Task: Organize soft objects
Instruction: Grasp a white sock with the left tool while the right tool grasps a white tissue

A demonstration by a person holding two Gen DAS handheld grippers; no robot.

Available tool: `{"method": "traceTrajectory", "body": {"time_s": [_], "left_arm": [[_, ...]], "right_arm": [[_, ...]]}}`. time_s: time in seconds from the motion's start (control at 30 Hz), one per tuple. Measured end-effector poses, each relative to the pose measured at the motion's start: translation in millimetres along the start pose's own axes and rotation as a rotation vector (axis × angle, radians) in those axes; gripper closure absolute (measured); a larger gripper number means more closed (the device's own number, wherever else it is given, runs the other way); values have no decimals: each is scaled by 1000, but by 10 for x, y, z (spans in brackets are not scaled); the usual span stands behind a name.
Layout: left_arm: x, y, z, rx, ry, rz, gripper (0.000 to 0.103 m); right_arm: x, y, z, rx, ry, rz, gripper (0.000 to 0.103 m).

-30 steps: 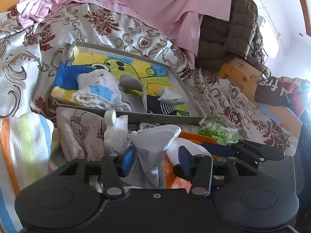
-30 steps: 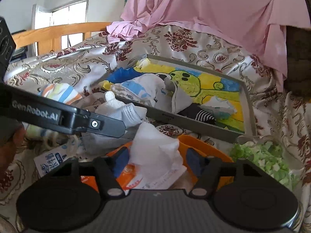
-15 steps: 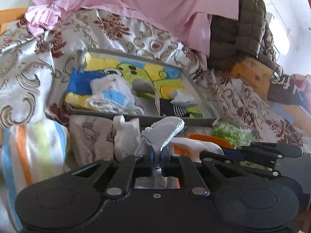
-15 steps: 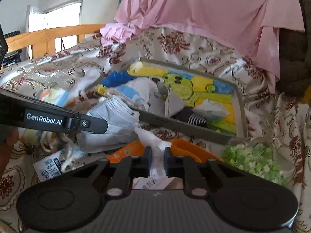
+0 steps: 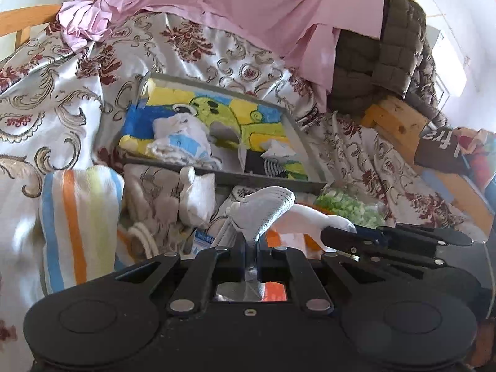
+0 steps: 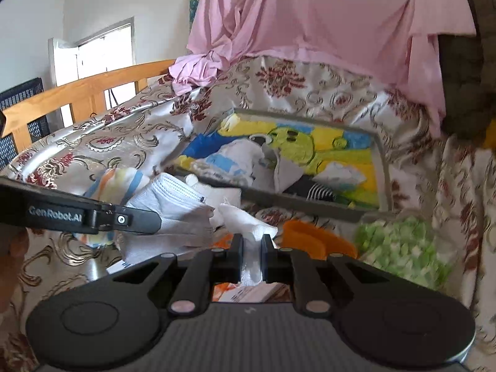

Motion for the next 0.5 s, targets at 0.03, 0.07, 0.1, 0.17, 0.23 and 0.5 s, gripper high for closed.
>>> {"method": "traceTrajectory", "body": {"time_s": [0.03, 0.07, 0.1, 0.17, 0.23, 0.5], "left_arm": [[-23, 13, -29, 9, 12, -7, 97], [-45, 33, -59, 19, 23, -12, 97], [-68, 61, -93, 29, 34, -12, 97], [-94, 119, -144, 45, 54, -7, 94], [-112, 165, -179, 39, 69, 10, 84], [-94, 196, -253, 18, 63, 65, 42]], "right_arm": [[-16, -1, -8, 7, 8, -8, 90], [-27, -10, -26, 11, 18, -15, 90], [-40, -12, -43, 14, 25, -19, 90], [-57, -29, -79, 22, 37, -28, 90], [-70, -30, -116, 29, 47, -32, 90], [-110, 36, -214, 47, 63, -17, 69]]}}
Point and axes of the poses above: each gripper's, at about its wrist camera, not at the fingertips, and z roughly against the way its jaws point, y to its left, x to its top, the point moved 8 cm from there along -z, roughly the way its jaws point, and after that the axes turned 2 degrees about x, right-handed, at the moved point
